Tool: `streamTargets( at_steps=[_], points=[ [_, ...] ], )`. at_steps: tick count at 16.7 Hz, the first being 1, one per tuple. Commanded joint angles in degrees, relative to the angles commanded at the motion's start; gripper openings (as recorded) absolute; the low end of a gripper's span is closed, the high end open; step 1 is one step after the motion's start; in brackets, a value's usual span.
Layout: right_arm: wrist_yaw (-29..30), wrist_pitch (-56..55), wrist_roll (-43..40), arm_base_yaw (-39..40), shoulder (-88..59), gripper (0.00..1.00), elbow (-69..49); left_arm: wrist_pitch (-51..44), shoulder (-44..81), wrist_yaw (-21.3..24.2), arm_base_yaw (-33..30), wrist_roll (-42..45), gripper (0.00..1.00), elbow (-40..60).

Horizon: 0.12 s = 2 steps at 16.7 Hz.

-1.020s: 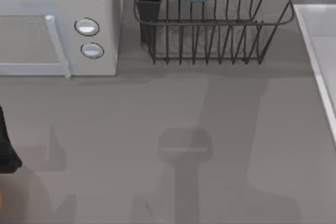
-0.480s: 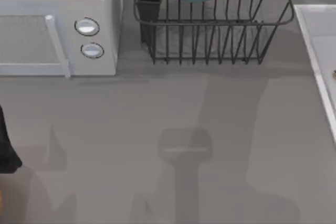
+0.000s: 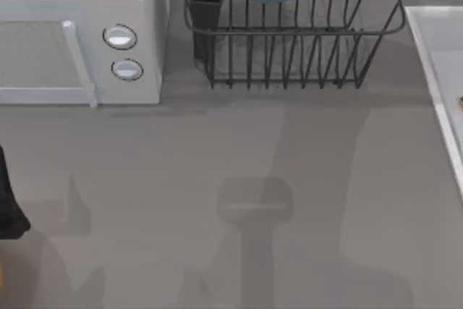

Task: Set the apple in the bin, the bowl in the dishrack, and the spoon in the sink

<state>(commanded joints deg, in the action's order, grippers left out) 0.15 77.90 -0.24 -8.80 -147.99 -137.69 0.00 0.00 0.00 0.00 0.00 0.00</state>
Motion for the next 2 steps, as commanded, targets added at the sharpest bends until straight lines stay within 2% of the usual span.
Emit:
streamTargets(
  at_steps=[2],
  points=[
    [0.0, 0.0, 0.0, 0.0, 0.0, 1.00, 0.0, 0.0, 0.0, 0.0, 0.0, 0.0, 1.00, 0.0]
  ],
)
